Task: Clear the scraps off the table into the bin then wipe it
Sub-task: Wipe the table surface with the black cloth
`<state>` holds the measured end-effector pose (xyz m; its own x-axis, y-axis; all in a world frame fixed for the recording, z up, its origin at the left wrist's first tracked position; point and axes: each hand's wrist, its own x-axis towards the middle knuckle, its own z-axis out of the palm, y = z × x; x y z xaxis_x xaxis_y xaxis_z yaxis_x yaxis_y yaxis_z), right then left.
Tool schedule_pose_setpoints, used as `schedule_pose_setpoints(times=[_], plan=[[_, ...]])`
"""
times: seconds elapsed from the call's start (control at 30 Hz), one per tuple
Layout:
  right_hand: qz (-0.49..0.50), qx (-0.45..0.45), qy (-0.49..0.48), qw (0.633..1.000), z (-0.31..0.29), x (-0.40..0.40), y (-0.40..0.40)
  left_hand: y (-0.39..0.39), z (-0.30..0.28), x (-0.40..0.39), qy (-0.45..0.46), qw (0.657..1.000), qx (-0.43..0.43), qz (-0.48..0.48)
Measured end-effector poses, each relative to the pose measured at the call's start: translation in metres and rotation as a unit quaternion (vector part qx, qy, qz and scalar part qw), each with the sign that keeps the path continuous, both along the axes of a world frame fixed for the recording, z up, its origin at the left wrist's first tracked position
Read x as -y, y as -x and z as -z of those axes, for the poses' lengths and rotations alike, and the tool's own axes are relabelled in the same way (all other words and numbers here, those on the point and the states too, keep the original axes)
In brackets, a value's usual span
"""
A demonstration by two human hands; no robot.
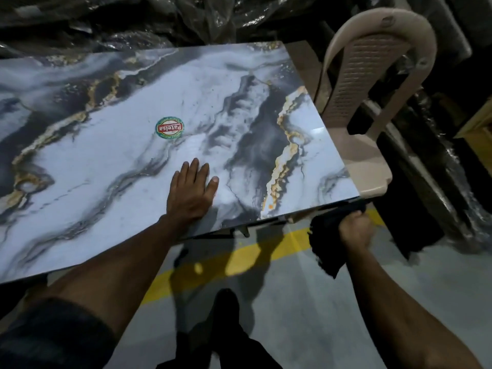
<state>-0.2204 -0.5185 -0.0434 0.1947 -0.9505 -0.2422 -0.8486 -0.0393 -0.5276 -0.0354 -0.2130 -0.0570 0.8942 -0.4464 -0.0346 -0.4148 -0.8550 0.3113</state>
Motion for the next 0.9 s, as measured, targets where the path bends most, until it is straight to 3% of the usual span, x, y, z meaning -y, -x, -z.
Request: schedule_pose_setpoints(times=[0.07, 0.23, 0.37, 0.43, 0.53, 0.6, 0.63, 0.77, 0.9], plan=[[-0.001, 0.017, -0.038, 0.999, 0.004, -0.021, 0.03, 0.005, -0.006, -0.003, 0.012, 0.999, -0.052, 0.002], [0.013, 0.199, -0.173, 0.964, -0.011, -0.092, 0.088, 0.078, -0.026, -0.014, 0.131, 0.984, -0.008, 0.121], [0.04, 0.317, -0.264, 0.91, -0.05, -0.142, 0.123, 0.157, -0.033, -0.017, 0.168, 0.951, -0.201, 0.162], [0.065, 0.378, -0.337, 0.86, -0.064, -0.163, 0.145, 0.186, -0.031, -0.017, 0.192, 0.897, -0.385, 0.103], [0.094, 0.448, -0.43, 0.778, -0.08, -0.188, 0.174, 0.217, -0.038, -0.019, 0.252, 0.732, -0.633, -0.005], [0.101, 0.481, -0.454, 0.743, -0.086, -0.201, 0.188, 0.235, -0.045, -0.021, 0.315, 0.648, -0.693, -0.013], [0.105, 0.494, -0.457, 0.732, -0.085, -0.204, 0.192, 0.241, -0.051, -0.02, 0.35, 0.63, -0.693, -0.017], [0.127, 0.529, -0.461, 0.701, -0.087, -0.204, 0.212, 0.252, -0.072, -0.005, 0.424, 0.651, -0.628, -0.04], [0.118, 0.575, -0.471, 0.658, -0.079, -0.181, 0.232, 0.251, -0.091, 0.017, 0.377, 0.755, -0.536, 0.02]])
